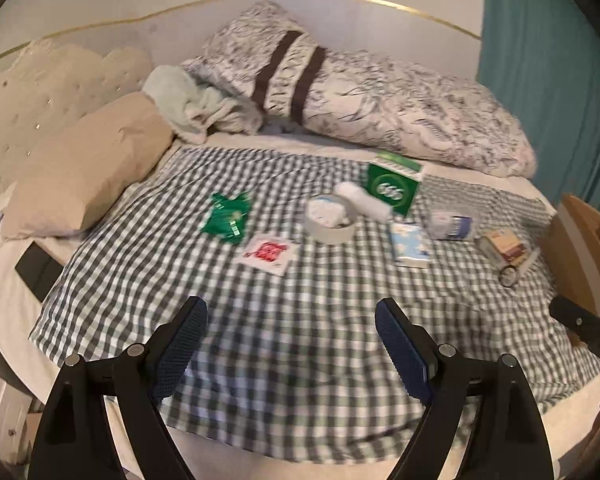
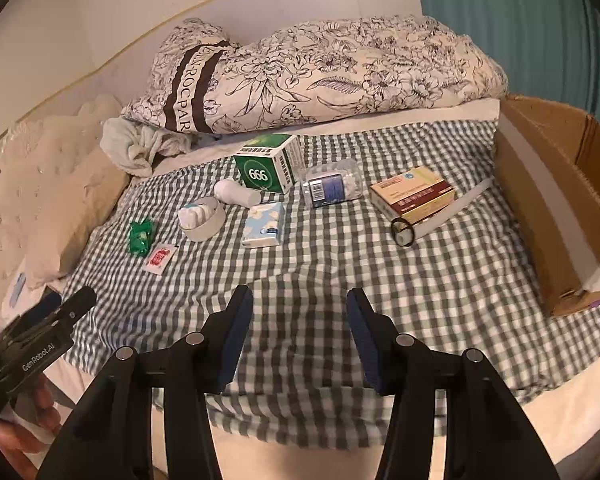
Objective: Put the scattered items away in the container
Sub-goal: 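Move both tools back over the bed toward the tissue pack, then grasp the red-printed sachet with the left tool while the right grasps the blue tissue pack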
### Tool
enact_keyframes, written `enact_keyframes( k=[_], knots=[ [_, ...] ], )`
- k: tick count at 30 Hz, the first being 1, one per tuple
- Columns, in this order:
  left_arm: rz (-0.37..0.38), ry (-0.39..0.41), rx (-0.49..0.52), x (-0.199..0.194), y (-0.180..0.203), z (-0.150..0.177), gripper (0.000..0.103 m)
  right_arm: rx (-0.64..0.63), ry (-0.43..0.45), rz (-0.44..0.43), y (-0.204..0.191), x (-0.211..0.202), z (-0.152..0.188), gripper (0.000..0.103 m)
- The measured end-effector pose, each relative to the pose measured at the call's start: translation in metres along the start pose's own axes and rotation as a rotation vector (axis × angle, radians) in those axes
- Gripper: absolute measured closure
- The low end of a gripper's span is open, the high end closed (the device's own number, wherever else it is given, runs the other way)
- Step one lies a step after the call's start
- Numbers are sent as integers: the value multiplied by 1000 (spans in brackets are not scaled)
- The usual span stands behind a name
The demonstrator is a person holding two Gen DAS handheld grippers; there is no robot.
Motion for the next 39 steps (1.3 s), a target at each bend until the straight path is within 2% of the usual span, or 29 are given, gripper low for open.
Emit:
enact_keyframes(
  k=[9,13,22,26,31,35,39],
  knots=[
    [-9,-63,-15,53,-11,0,15,-44,-71,-21,-25,53,-1,54],
    [-1,-108,-22,85,-10,-3,15,-59,-97,-34,-38,78,-5,54],
    [-15,-156,-22,154,-11,-17,15,-79,-152,-54,-61,145,-22,54],
    [-25,-178,-17,178,-11,-23,15,-85,-169,-51,-69,176,-33,54],
    [-22,-207,-34,203,-16,-24,14,-84,-174,0,-69,204,-46,53],
    [-59,-201,-23,214,-15,-25,5,-118,-161,24,-74,216,-53,43],
    [-61,-200,-33,219,-17,-27,1,-156,-145,46,-78,223,-59,42]
  ],
)
Point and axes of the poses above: each gripper's, at about its wrist camera, not at the fingertips, and x roughly the way its jaws point, y to its right, z to its underside, the point moved 3 cm from there along x, roughly the way its jaws point
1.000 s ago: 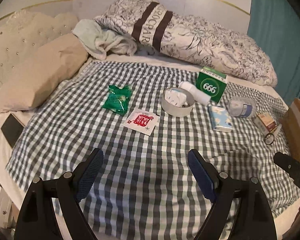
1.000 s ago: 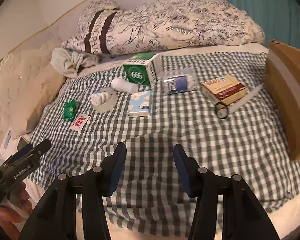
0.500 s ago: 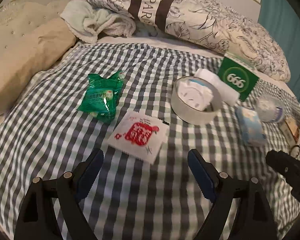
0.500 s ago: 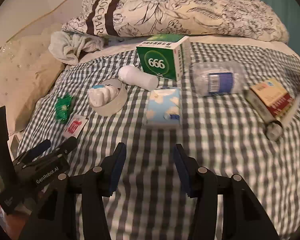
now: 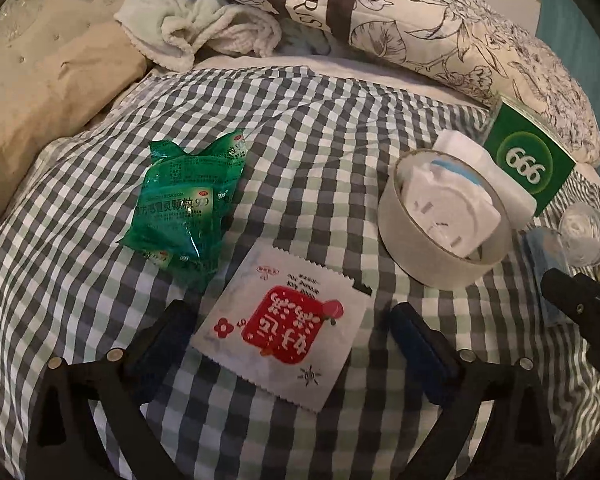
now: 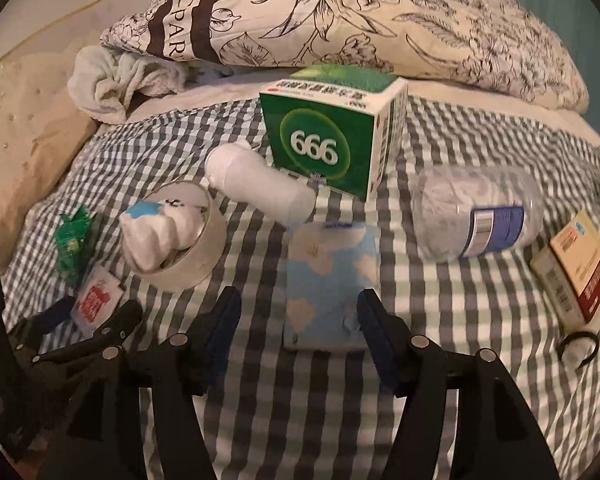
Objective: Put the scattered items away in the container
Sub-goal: 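Grasp the red-printed sachet with the left tool while the right grasps the blue tissue pack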
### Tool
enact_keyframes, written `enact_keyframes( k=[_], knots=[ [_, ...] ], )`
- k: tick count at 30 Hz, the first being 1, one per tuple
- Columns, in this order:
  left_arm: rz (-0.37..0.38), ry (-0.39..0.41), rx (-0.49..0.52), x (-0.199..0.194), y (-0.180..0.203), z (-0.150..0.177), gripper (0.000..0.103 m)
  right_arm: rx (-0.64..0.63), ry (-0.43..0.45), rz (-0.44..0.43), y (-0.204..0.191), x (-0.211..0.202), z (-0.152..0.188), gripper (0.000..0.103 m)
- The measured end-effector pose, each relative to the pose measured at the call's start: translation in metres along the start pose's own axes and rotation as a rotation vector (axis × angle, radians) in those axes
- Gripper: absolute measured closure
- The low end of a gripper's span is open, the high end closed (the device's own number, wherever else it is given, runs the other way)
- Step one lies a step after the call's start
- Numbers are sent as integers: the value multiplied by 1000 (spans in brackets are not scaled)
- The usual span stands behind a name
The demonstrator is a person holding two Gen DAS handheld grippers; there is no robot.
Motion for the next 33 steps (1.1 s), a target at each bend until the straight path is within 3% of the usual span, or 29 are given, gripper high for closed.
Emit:
enact_keyframes(
  k=[3,5,7,9,10,13,15,17,19,33],
  knots=[
    [-8,5,-13,1,-2,-1,6,-24,4,43,0,5,-2,42],
    [-24,22,-18,-1,-4,-2,21,-57,4,84,-2,7,-1,42],
    [-29,36,-33,-4,-8,-2,50,-99,7,138,-5,9,1,48],
    [-25,36,-42,-6,-10,-2,69,-123,9,178,-5,12,3,51],
    [-19,38,-45,-7,-11,-3,86,-123,9,189,-3,13,3,51],
    [-13,39,-45,-8,-12,-3,98,-94,-12,189,9,23,5,51],
    [-11,47,-46,-11,-12,-1,100,-63,-9,149,16,24,5,53],
    [-8,45,-60,-14,-14,1,100,-58,-2,134,19,22,5,79],
    [6,47,-84,-17,-16,3,100,-64,-3,134,20,20,4,84],
    [-25,107,-77,-50,-18,15,101,-30,40,50,25,-16,20,84]
  ],
)
Point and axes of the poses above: each gripper's, at about its wrist camera, not at the fingertips, and x roughly the way its jaws point, y to its right, z to its underside, the point moved 3 cm from there along x, roughly the way its jaws point
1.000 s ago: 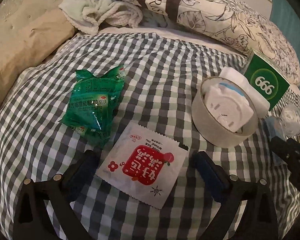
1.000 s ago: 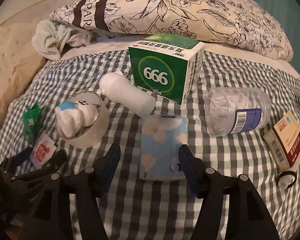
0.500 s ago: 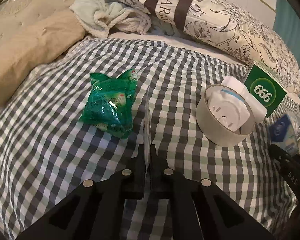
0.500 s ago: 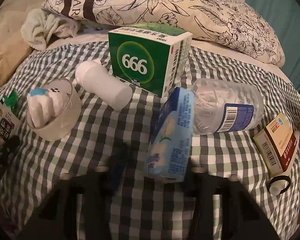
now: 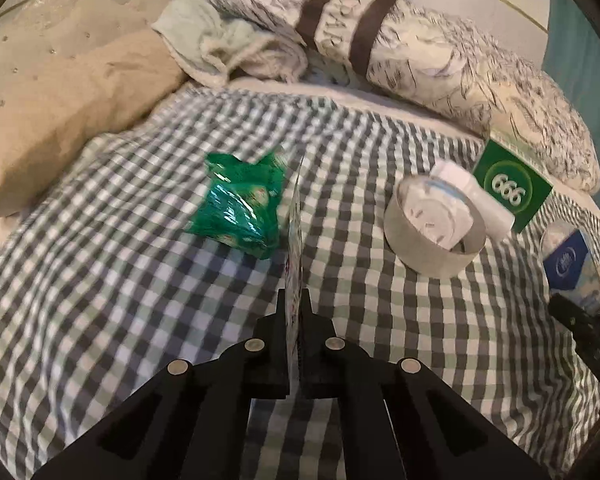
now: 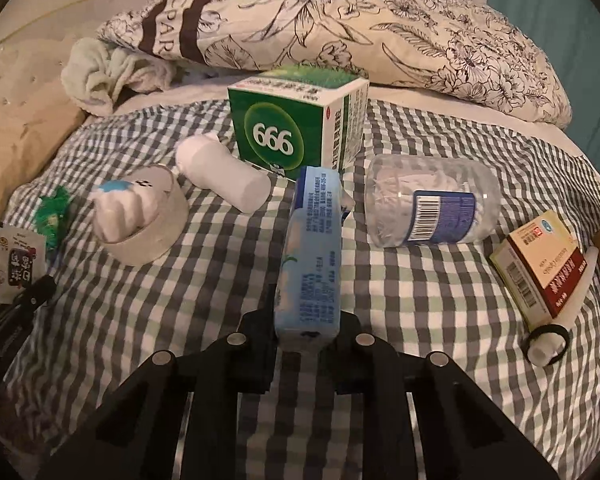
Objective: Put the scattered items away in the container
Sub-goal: 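Grasp the red-printed sachet with the left tool while the right grasps the blue tissue pack, then carry the sachet and tissue pack into the cardboard box and release them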
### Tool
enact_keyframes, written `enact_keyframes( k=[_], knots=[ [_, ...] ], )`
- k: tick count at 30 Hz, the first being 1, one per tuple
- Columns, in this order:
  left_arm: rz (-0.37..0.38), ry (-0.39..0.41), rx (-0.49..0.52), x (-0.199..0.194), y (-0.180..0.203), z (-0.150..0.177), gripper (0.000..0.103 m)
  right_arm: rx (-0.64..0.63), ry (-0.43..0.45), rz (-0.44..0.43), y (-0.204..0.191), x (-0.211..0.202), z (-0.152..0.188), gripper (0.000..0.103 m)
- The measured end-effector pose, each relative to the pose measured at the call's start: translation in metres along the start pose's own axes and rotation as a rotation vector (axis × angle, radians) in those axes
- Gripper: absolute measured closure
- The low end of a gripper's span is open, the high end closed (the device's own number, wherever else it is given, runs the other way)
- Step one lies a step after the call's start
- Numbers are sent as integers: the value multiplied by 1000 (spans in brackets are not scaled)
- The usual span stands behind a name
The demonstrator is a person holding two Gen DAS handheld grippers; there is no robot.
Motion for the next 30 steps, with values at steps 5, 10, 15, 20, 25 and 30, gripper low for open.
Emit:
enact_keyframes(
  k=[5,10,15,20,25,30],
  knots=[
    [2,7,4,-18,3,1,101,40,8,-51,8,-22,5,84],
    [9,20,11,-38,13,5,101,65,21,-95,15,-50,13,84],
    [28,39,58,-64,36,7,101,84,48,-113,28,-78,20,84],
    [80,84,119,-103,75,5,101,115,91,-120,49,-113,25,85],
    [154,121,180,-139,130,5,101,124,142,-87,80,-156,28,85],
    [233,166,246,-182,202,9,101,143,212,-25,132,-207,30,85]
  ],
)
Point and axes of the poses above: each gripper's, at about its wrist camera, not at the fingertips, and x roughly the way its jaws point, y to its right, z to its underside, the point moved 3 cm from there along x, roughly the way its jaws point
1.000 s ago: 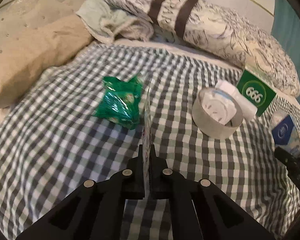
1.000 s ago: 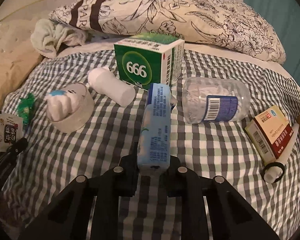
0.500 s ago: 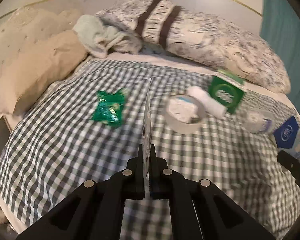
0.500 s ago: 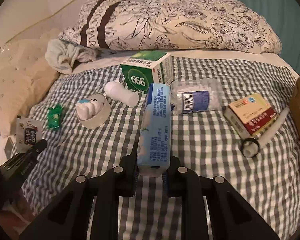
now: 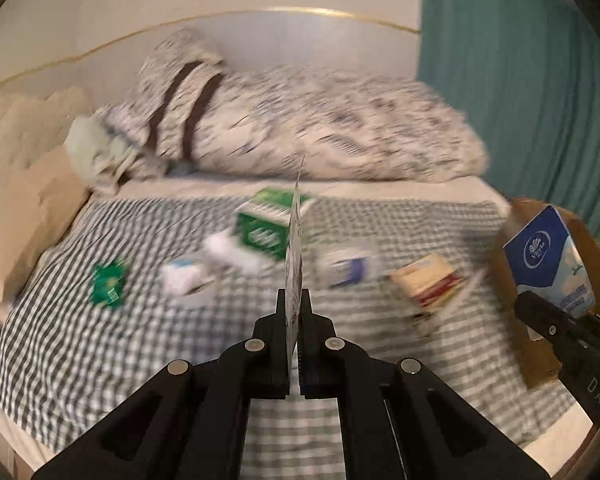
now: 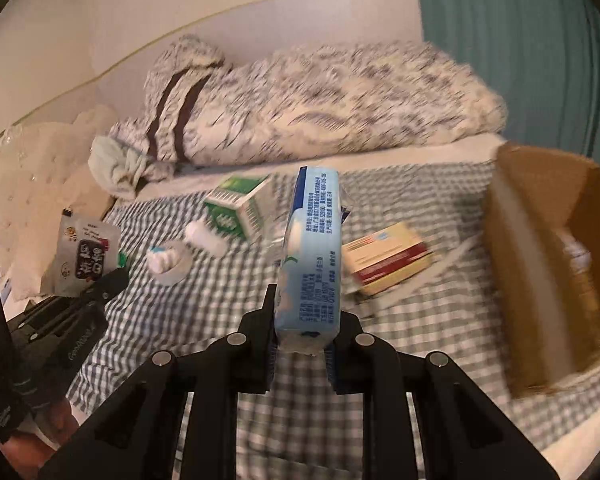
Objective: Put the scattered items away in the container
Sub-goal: 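Carry the sachet and tissue pack into the cardboard box and release them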
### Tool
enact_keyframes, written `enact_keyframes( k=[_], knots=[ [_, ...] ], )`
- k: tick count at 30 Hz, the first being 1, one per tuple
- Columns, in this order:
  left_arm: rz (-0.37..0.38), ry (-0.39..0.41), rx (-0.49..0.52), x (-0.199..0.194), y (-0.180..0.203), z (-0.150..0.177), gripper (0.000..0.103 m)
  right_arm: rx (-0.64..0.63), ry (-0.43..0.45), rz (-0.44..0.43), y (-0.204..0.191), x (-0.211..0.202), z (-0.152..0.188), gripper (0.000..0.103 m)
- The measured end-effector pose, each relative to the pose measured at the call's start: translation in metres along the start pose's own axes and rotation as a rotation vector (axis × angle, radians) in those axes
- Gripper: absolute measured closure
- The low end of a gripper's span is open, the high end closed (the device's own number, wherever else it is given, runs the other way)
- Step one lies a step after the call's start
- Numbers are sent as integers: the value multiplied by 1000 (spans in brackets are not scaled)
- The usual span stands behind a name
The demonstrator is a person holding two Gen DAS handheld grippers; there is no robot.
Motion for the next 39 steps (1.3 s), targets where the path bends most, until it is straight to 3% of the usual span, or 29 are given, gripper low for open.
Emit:
enact_keyframes(
  k=[7,11,17,22,28,29,30,31,34,35,36,39],
  knots=[
    [162,46,108,-31,123,-32,101,84,83,86,88,-63,-25,85],
    [211,103,222,-48,198,-37,101,102,107,157,138,-89,-31,85],
    [349,59,334,-44,288,-26,101,167,79,237,214,-100,-22,85],
    [429,-34,351,-21,329,-14,101,211,27,248,259,-92,-15,85],
    [444,-100,393,2,346,-7,100,218,-3,253,288,-82,-13,85],
    [438,-110,398,3,347,-5,98,223,-6,246,291,-81,-12,85],
    [429,-121,407,6,347,-4,89,230,-9,239,293,-79,-11,84],
    [424,-121,416,7,346,-4,73,242,-8,234,295,-78,-10,83],
    [355,-67,418,3,340,-4,42,307,3,263,302,-80,-6,50],
    [358,-67,408,3,336,-6,38,334,5,291,306,-83,-5,39],
    [374,-79,393,5,333,-8,31,362,20,292,311,-86,-4,37],
    [397,-87,362,4,324,-11,30,432,29,225,319,-89,-2,37]
  ],
)
Point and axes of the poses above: each gripper's, at about its wrist camera, not at the fingertips, and x roughly the way its jaws point, y to its right, z to its underside, the point moved 3 cm from there along x, roughly the way its jaws point
